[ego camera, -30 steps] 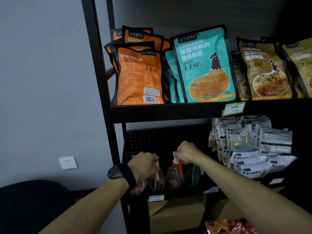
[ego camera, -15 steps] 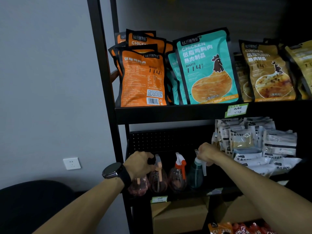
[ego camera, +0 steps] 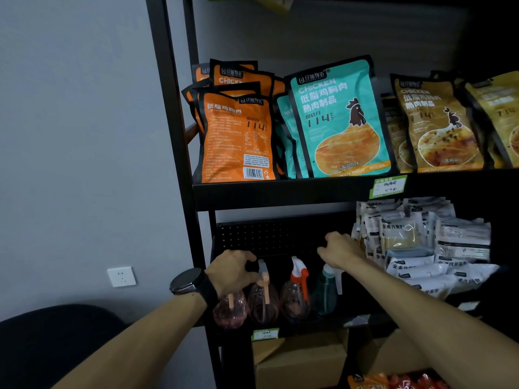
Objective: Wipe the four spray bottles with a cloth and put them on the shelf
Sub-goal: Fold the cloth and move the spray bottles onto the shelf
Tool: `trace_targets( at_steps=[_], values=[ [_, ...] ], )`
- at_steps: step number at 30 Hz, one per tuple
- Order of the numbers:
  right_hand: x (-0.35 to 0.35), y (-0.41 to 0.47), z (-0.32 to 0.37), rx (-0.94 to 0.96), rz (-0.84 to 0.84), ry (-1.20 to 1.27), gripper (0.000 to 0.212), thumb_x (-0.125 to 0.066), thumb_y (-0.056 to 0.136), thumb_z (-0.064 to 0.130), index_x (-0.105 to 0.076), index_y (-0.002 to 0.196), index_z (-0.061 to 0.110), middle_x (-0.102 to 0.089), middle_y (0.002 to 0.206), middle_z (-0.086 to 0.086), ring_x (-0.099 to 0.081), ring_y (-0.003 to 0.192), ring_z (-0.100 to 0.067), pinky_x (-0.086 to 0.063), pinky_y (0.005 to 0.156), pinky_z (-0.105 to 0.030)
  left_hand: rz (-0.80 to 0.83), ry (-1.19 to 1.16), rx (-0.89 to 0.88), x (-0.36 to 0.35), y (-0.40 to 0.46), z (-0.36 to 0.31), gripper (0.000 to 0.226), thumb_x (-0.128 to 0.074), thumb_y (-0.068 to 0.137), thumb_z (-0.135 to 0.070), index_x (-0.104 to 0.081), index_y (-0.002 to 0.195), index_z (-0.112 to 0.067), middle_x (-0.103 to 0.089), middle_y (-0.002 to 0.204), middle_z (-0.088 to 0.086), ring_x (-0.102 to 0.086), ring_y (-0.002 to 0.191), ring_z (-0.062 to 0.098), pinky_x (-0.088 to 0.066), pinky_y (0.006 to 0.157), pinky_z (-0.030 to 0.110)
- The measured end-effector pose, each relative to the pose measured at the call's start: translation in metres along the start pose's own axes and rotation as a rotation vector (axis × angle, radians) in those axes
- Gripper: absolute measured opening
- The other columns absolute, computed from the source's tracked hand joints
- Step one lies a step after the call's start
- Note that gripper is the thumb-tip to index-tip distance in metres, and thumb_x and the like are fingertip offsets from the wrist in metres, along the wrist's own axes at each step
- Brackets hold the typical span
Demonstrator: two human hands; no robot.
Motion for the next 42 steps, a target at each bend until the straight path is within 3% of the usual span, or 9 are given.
trace_targets(
  at_steps=[6,10,14,19,26,31,34,37,42],
  values=[
    [0.011,-0.022,0.035,0.163,-0.049,0.066,0.036,-0.053,0.094,0.027,-0.06,0.124,0.007,-0.064,0.119,-0.013,-0.063,0.104,-0.029,-0.054,0.084,-0.036,-0.015,0.033,0.004,0.015,-0.015,-0.005,0.054,-0.062,0.094,-0.037,-0.05,0.143,-0.016,-0.056,0.142,0.003,-0.054,0.128,0.016,-0.044,0.101,0.023],
    [0.012,-0.041,0.058,0.267,-0.048,0.071,0.036,-0.055,0.093,0.027,-0.061,0.125,0.012,-0.067,0.111,-0.01,-0.066,0.093,-0.024,-0.057,0.077,-0.035,-0.045,0.061,0.022,0.029,-0.03,-0.006,0.052,-0.062,0.095,-0.039,-0.052,0.142,-0.019,-0.058,0.14,0.003,-0.058,0.123,0.017,-0.048,0.1,0.027],
    [0.012,-0.063,0.087,0.366,-0.037,0.059,0.045,-0.055,0.094,0.029,-0.053,0.135,0.013,-0.06,0.128,-0.01,-0.062,0.108,-0.024,-0.055,0.086,-0.034,-0.071,0.097,0.048,0.045,-0.051,-0.005,0.05,-0.06,0.096,-0.038,-0.054,0.14,-0.017,-0.06,0.138,0.003,-0.058,0.122,0.018,-0.048,0.101,0.029],
    [0.012,-0.09,0.129,0.479,-0.052,0.069,0.038,-0.055,0.094,0.027,-0.059,0.128,0.011,-0.061,0.127,-0.009,-0.058,0.113,-0.024,-0.051,0.091,-0.033,-0.102,0.15,0.103,0.069,-0.082,0.007,0.045,-0.058,0.097,-0.038,-0.058,0.136,-0.016,-0.063,0.134,0.005,-0.06,0.119,0.02,-0.049,0.1,0.031],
    [-0.004,-0.124,0.19,0.619,-0.023,0.102,0.029,-0.055,0.092,0.026,-0.067,0.111,0.007,-0.068,0.112,-0.009,-0.064,0.1,-0.025,-0.055,0.083,-0.037,-0.173,0.15,0.23,0.102,-0.133,0.041,0.048,-0.056,0.098,-0.041,-0.052,0.141,-0.02,-0.055,0.144,-0.001,-0.054,0.128,0.018,-0.043,0.106,0.028],
    [-0.023,-0.153,0.243,0.758,0.046,0.109,0.04,-0.053,0.093,0.03,-0.059,0.129,0.013,-0.059,0.13,-0.006,-0.054,0.119,-0.022,-0.046,0.09,-0.03,-0.233,0.139,0.328,0.124,-0.176,0.071,0.047,-0.054,0.099,-0.04,-0.051,0.141,-0.019,-0.054,0.146,-0.001,-0.05,0.132,0.017,-0.039,0.106,0.026],
    [-0.036,-0.174,0.277,0.836,0.09,0.12,0.041,-0.052,0.094,0.029,-0.058,0.13,0.013,-0.059,0.133,-0.006,-0.055,0.119,-0.022,-0.043,0.088,-0.026,-0.261,0.147,0.404,0.135,-0.207,0.093,0.047,-0.053,0.1,-0.039,-0.051,0.142,-0.019,-0.053,0.146,-0.002,-0.049,0.133,0.017,-0.038,0.106,0.025],
    [-0.054,-0.197,0.309,0.904,0.123,0.114,0.037,-0.051,0.093,0.027,-0.06,0.126,0.012,-0.061,0.128,-0.005,-0.057,0.114,-0.023,-0.049,0.092,-0.031,-0.294,0.151,0.485,0.144,-0.243,0.117,0.046,-0.052,0.1,-0.039,-0.051,0.142,-0.02,-0.053,0.146,-0.001,-0.05,0.132,0.018,-0.038,0.105,0.026],
    [-0.09,-0.239,0.357,1.023,0.212,0.102,0.043,-0.051,0.094,0.029,-0.054,0.134,0.014,-0.055,0.137,-0.004,-0.052,0.124,-0.021,-0.043,0.099,-0.031,-0.355,0.135,0.628,0.153,-0.306,0.16,0.046,-0.052,0.1,-0.041,-0.052,0.141,-0.021,-0.055,0.144,-0.001,-0.052,0.13,0.018,-0.04,0.105,0.029]
  ],
)
Point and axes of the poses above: each hand's wrist, its own y-axis towards the middle knuckle, its own x-axis out of the back of the hand, z = x × y, the point moved 5 cm from there along y, towards the middle knuckle
